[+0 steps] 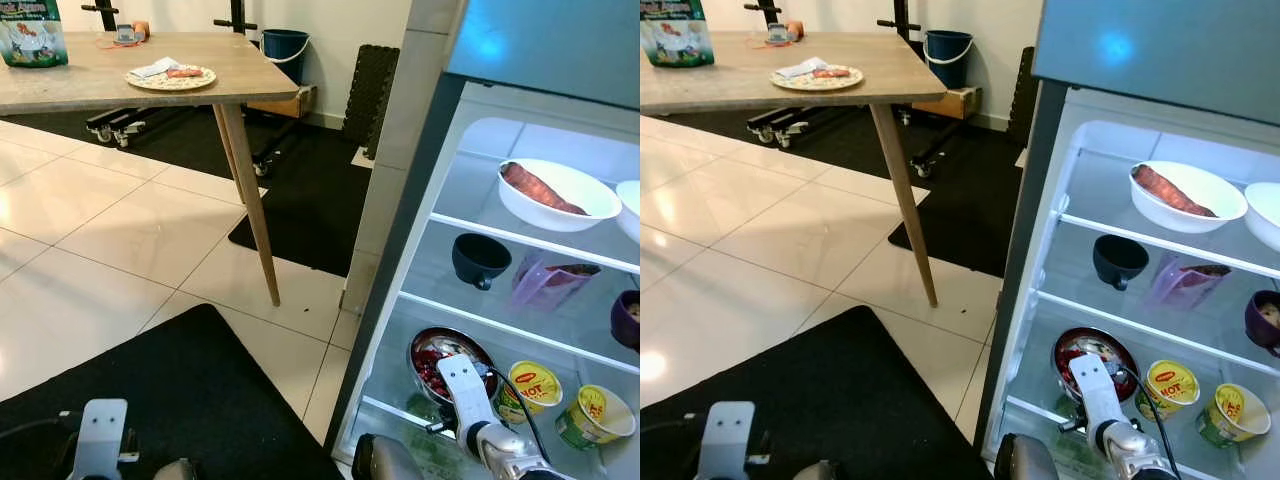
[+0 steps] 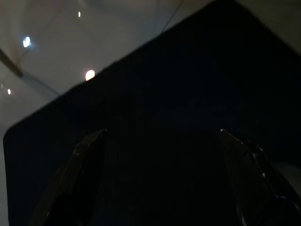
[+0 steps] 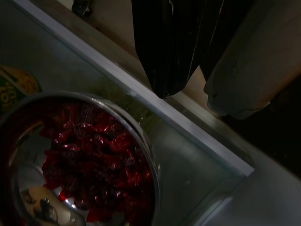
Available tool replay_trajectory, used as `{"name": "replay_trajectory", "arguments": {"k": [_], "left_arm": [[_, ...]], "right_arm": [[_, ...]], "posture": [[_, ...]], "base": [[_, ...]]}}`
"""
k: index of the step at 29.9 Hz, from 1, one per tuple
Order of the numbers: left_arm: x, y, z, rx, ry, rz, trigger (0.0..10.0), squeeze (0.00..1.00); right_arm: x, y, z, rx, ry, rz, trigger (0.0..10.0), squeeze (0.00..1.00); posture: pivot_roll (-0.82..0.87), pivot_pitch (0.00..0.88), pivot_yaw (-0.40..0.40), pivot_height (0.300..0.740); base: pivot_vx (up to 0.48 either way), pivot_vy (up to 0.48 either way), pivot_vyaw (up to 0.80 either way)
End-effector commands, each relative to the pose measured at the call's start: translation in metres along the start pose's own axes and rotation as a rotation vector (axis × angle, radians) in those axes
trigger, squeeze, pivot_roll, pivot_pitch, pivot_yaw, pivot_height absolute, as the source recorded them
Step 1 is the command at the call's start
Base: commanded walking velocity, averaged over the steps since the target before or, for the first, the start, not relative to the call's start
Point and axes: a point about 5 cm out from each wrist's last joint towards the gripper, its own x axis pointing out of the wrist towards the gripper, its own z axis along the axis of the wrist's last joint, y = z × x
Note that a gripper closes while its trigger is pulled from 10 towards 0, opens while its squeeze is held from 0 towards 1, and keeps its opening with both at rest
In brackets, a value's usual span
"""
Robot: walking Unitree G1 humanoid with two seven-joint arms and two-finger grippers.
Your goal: Restocking fridge
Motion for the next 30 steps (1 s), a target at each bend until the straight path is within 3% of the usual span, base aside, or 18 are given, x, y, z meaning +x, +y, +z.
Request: {"name": "replay_trajectory", "arguments": {"k": [1, 9, 15, 22, 30], "left_arm": [[-0.002, -0.005, -0.007, -0.003, 0.032, 0.000, 10.0, 0.00], [-0.011, -0.008, -0.027, -0.004, 0.125, -0.006, 10.0, 0.00], [-0.023, -0.001, -0.049, 0.001, 0.220, 0.008, 10.0, 0.00], [-0.026, -0.002, -0.052, 0.000, 0.235, 0.006, 10.0, 0.00], [-0.025, -0.014, -0.053, 0.011, 0.250, -0.045, 10.0, 0.00]], "right_arm": [[-0.001, -0.001, -0.005, 0.034, 0.017, -0.012, 10.0, 0.00], [-0.002, 0.000, -0.010, 0.054, 0.031, -0.021, 10.0, 0.00], [-0.003, 0.000, -0.017, 0.085, 0.054, -0.041, 10.0, 0.00], [-0.004, 0.003, -0.022, 0.105, 0.057, -0.032, 10.0, 0.00], [-0.005, 0.007, -0.029, 0.170, 0.061, -0.023, 10.0, 0.00]], "posture": [[0.07, 0.000, -0.107, 0.525], [0.06, 0.000, -0.109, 0.565], [0.07, 0.000, -0.113, 0.594], [0.07, 0.000, -0.114, 0.594], [0.06, 0.000, -0.104, 0.628]], "base": [[0.000, 0.000, 0.00], [0.000, 0.000, 0.00], [0.000, 0.000, 0.00], [0.000, 0.000, 0.00], [0.000, 0.000, 0.00]]}}
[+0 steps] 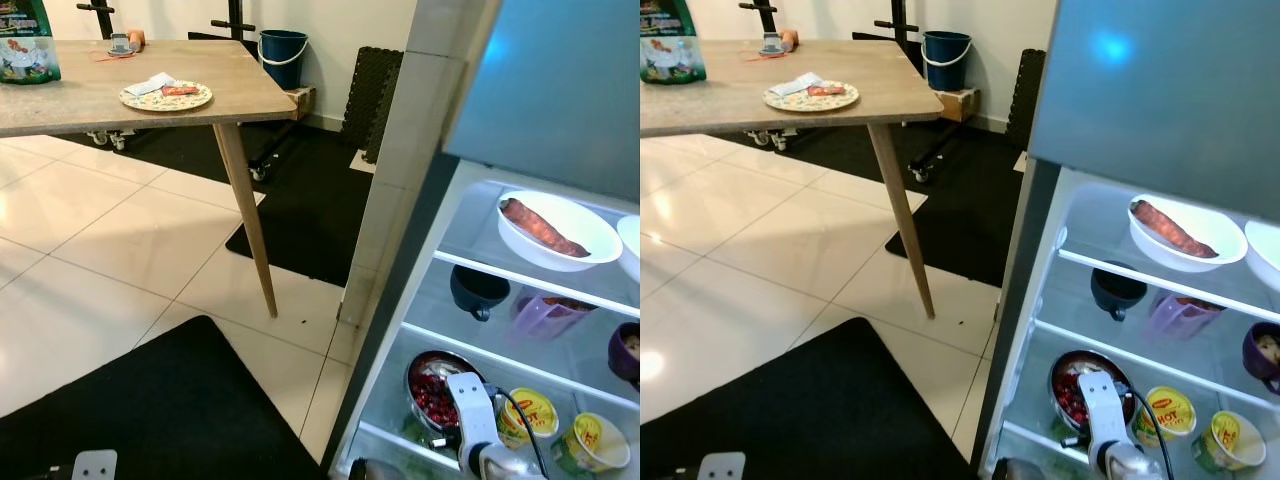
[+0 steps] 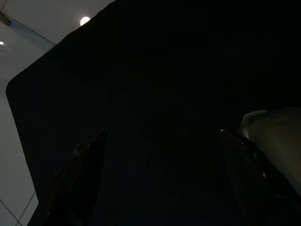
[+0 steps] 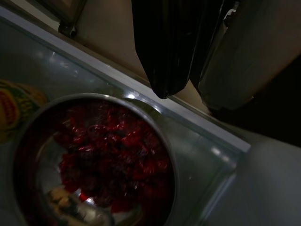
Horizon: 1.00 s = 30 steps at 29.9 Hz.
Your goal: Restocking fridge
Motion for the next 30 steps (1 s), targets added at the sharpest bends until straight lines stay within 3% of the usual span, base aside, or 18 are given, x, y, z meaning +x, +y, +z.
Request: {"name": "replay_trajectory", "arguments": {"k": [1, 24, 30], "left_arm": [[-0.0009, -0.0096, -0.0026, 0.007, 0.017, -0.037, 10.0, 0.00], [0.0008, -0.0167, -0.0023, 0.042, 0.052, -0.087, 10.0, 0.00], [0.0010, -0.0176, -0.0021, 0.044, 0.054, -0.092, 10.0, 0.00]], "right_arm": [[-0.0008, -0.0011, -0.0036, 0.025, 0.007, -0.013, 10.0, 0.00], [-0.0017, 0.0015, -0.0087, 0.068, 0.002, -0.002, 10.0, 0.00], [-0.0016, 0.0019, -0.0080, 0.069, -0.005, 0.002, 10.0, 0.00]], "posture": [[0.06, 0.000, -0.104, 0.628], [0.05, 0.000, -0.093, 0.628], [0.05, 0.000, -0.092, 0.652]], "base": [[0.000, 0.000, 0.00], [0.000, 0.000, 0.00], [0.000, 0.000, 0.00]]}}
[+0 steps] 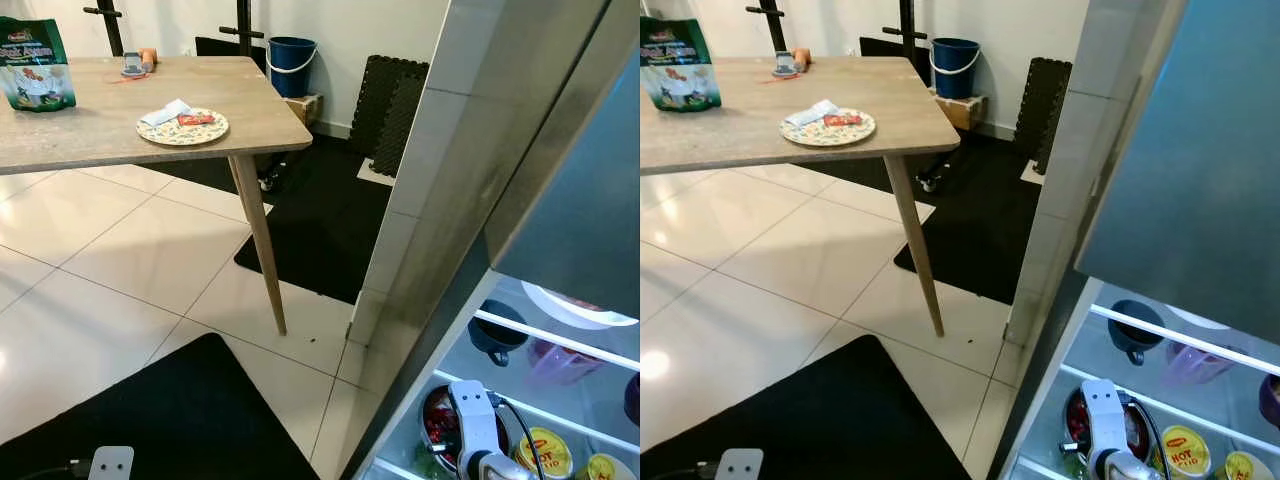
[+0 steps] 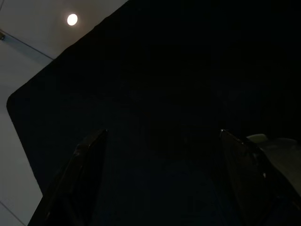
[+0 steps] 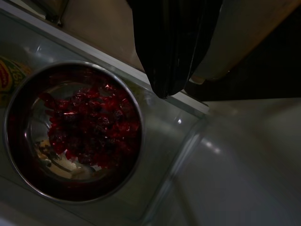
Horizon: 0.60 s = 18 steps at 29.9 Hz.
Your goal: Restocking fridge
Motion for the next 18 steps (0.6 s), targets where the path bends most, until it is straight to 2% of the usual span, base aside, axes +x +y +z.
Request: {"name": "replay_trajectory", "arguments": {"k": [1, 18], "left_arm": [[-0.0020, -0.0082, -0.0064, 0.009, 0.030, -0.029, 10.0, 0.00], [-0.0021, -0.0121, -0.0067, 0.009, 0.034, -0.040, 10.0, 0.00]], "right_arm": [[-0.0006, -0.0006, -0.0015, 0.005, -0.002, -0.004, 10.0, 0.00], [-0.0008, -0.0005, -0.0016, 0.024, -0.012, 0.001, 10.0, 0.00]], "posture": [[0.05, 0.000, -0.092, 0.657], [0.04, 0.000, -0.089, 0.726]], "base": [[0.000, 0.000, 0.00], [0.000, 0.000, 0.00]]}}
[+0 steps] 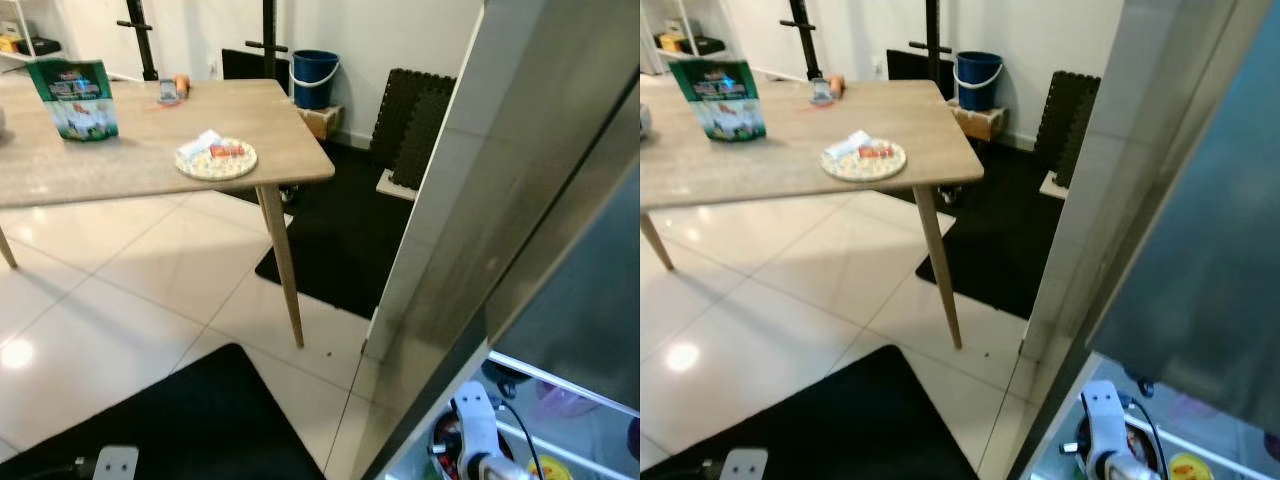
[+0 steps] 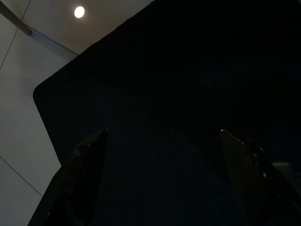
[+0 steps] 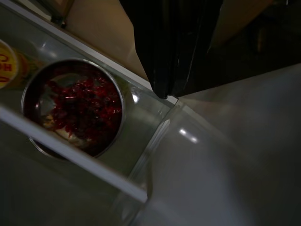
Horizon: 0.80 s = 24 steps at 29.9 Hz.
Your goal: Restocking fridge
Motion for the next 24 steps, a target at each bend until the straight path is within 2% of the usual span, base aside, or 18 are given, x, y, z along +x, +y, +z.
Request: {"name": "replay_trajectory", "arguments": {"k": [1, 13, 16, 18, 20, 21, 24], "left_arm": [[-0.002, -0.009, -0.007, -0.001, 0.030, -0.028, 10.0, 0.00], [-0.002, -0.015, -0.006, -0.005, 0.034, -0.048, 10.0, 0.00], [-0.003, -0.021, -0.009, -0.010, 0.050, -0.074, 10.0, 0.00], [-0.005, -0.029, -0.015, -0.014, 0.083, -0.104, 10.0, 0.00], [-0.006, -0.030, -0.016, -0.015, 0.092, -0.110, 10.0, 0.00], [-0.008, -0.035, -0.023, -0.023, 0.133, -0.123, 10.0, 0.00], [-0.011, -0.041, -0.030, -0.009, 0.177, -0.140, 10.0, 0.00]], "right_arm": [[-0.001, -0.002, -0.002, 0.016, -0.004, -0.005, 10.0, 0.00], [-0.003, -0.005, -0.008, 0.023, 0.022, -0.023, 10.0, 0.00], [-0.007, -0.009, -0.022, 0.013, 0.077, -0.056, 10.0, 0.00], [-0.013, -0.013, -0.040, 0.007, 0.149, -0.090, 10.0, 0.00], [-0.014, -0.013, -0.044, 0.010, 0.162, -0.095, 10.0, 0.00], [-0.018, -0.014, -0.056, 0.008, 0.208, -0.110, 10.0, 0.00], [-0.022, -0.013, -0.067, 0.005, 0.250, -0.119, 10.0, 0.00]], "posture": [[0.04, 0.000, -0.089, 0.731], [0.04, 0.000, -0.087, 0.740], [0.04, 0.000, -0.088, 0.740], [0.03, 0.000, -0.088, 0.740], [0.03, 0.000, -0.088, 0.740], [0.03, 0.000, -0.088, 0.740], [0.02, 0.000, -0.088, 0.740]], "base": [[0.000, 0.000, 0.00], [0.000, 0.000, 0.00], [0.000, 0.000, 0.00], [0.000, 0.000, 0.00], [0.000, 0.000, 0.00], [0.000, 0.000, 0.00], [0.000, 0.000, 0.00]]}}
